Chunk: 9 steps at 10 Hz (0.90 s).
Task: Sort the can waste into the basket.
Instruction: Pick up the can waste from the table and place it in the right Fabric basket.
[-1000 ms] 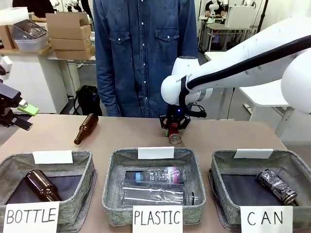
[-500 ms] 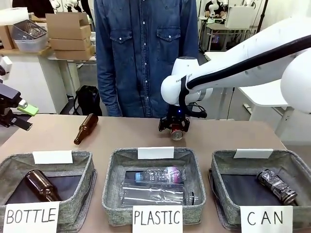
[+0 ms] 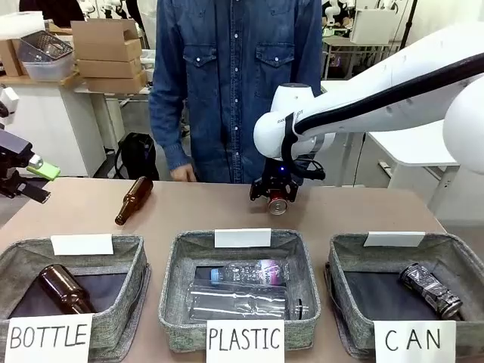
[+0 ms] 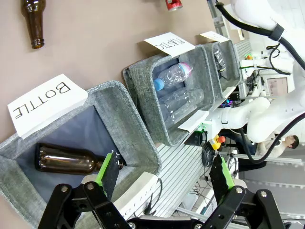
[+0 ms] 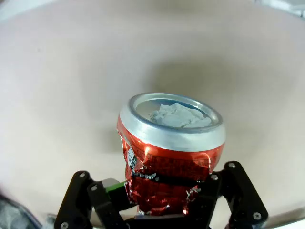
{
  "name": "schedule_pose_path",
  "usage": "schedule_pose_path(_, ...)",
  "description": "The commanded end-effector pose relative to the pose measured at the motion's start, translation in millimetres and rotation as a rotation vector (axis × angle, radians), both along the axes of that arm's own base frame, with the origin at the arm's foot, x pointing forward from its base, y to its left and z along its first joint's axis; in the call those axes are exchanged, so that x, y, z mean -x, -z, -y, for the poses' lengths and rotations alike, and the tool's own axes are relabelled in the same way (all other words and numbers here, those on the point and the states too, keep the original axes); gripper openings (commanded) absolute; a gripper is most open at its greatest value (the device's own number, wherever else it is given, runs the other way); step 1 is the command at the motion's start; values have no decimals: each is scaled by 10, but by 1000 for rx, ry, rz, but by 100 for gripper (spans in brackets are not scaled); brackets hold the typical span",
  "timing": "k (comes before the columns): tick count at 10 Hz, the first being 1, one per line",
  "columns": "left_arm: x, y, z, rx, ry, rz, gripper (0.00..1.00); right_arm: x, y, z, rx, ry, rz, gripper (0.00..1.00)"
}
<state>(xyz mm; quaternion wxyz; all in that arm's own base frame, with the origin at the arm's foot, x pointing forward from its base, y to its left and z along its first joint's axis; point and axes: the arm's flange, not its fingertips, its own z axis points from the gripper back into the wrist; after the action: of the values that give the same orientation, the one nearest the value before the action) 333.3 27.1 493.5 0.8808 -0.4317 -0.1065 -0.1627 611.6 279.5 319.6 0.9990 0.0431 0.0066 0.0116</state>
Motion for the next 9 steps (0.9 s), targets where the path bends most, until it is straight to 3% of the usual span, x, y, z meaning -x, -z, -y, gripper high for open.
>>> schedule_pose_path(1, 22, -9, -27, -4, 13, 5, 100, 326, -522, 345, -48, -176, -162, 0)
schedule_pose_path(2, 22, -9, -27, -4, 13, 5, 100, 770, -1009, 712, 7, -232, -221, 0)
schedule_pose_path(3, 22, -9, -27, -4, 13, 5, 100, 1095, -1309, 999, 3, -258, -242, 0)
schedule_pose_path(5, 22, -9, -27, -4, 13, 5, 100, 1746, -1719, 1536, -143, -383, -293, 0)
schedule_pose_path(7, 22, -9, -27, -4, 13, 5, 100, 2348, -1760, 1972, -276, -414, -321, 0)
schedule_pose_path(9, 22, -9, -27, -4, 13, 5, 100, 2578, -1619, 2196, -385, -396, -258, 0)
